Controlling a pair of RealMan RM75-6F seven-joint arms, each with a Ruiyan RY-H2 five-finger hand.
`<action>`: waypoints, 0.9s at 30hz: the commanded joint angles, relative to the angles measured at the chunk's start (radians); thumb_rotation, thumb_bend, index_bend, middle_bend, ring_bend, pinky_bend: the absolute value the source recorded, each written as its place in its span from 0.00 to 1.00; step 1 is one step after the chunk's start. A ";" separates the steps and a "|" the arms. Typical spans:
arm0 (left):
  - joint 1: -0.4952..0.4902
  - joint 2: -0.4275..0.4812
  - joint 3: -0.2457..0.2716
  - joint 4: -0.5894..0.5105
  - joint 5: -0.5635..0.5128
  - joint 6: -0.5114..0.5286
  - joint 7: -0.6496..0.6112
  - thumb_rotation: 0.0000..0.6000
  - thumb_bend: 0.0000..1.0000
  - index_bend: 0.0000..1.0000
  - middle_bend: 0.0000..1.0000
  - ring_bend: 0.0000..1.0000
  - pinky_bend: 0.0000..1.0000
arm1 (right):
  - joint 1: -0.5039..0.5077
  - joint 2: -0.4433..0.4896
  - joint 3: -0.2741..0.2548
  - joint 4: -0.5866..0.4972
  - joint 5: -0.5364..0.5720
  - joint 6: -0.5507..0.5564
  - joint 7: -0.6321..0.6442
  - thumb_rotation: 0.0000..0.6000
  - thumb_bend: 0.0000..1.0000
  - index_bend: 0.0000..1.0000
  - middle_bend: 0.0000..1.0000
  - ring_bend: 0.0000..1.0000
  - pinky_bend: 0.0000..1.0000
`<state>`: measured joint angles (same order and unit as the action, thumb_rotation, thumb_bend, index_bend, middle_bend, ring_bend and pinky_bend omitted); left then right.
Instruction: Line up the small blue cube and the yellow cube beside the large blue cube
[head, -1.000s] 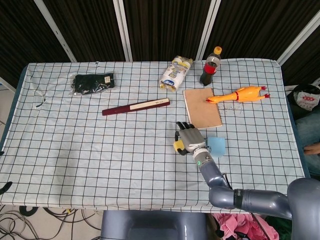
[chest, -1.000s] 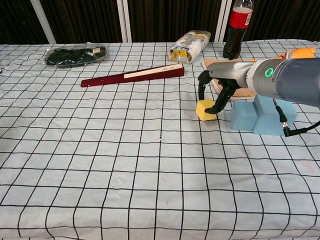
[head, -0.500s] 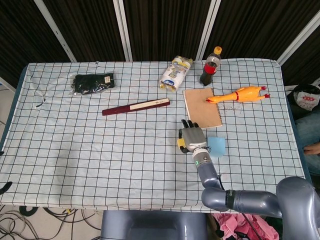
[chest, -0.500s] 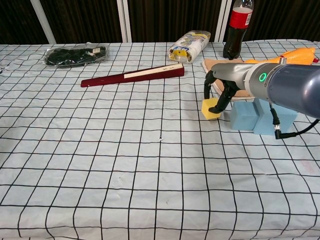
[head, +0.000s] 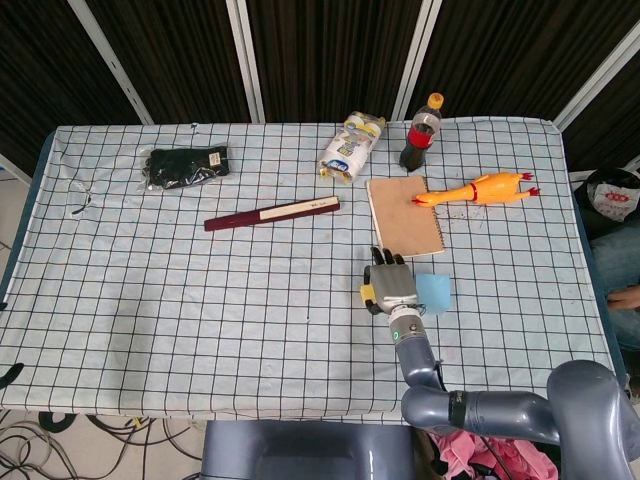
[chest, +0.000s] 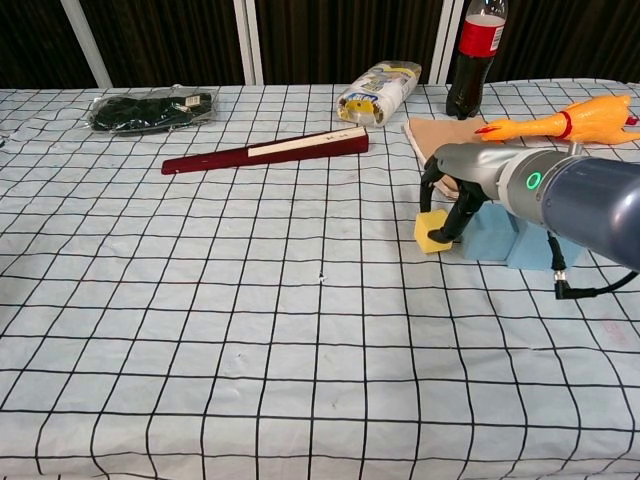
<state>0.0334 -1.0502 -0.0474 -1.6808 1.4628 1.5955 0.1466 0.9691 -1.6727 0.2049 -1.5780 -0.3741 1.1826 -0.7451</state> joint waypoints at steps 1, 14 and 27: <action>0.000 0.001 0.001 0.000 0.001 0.000 -0.002 1.00 0.01 0.21 0.05 0.00 0.00 | -0.004 -0.017 0.004 0.010 0.001 0.020 -0.014 1.00 0.36 0.49 0.02 0.00 0.09; 0.000 0.002 0.001 0.000 0.002 -0.001 -0.005 1.00 0.01 0.21 0.05 0.00 0.00 | -0.016 -0.065 0.068 0.026 0.040 0.042 -0.019 1.00 0.36 0.49 0.02 0.00 0.09; 0.000 0.002 0.001 0.001 0.002 -0.001 -0.004 1.00 0.01 0.21 0.05 0.00 0.00 | -0.030 -0.117 0.109 0.056 0.031 0.098 -0.006 1.00 0.36 0.49 0.02 0.00 0.09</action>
<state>0.0332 -1.0487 -0.0466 -1.6797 1.4643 1.5948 0.1425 0.9416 -1.7835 0.3106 -1.5253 -0.3433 1.2744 -0.7481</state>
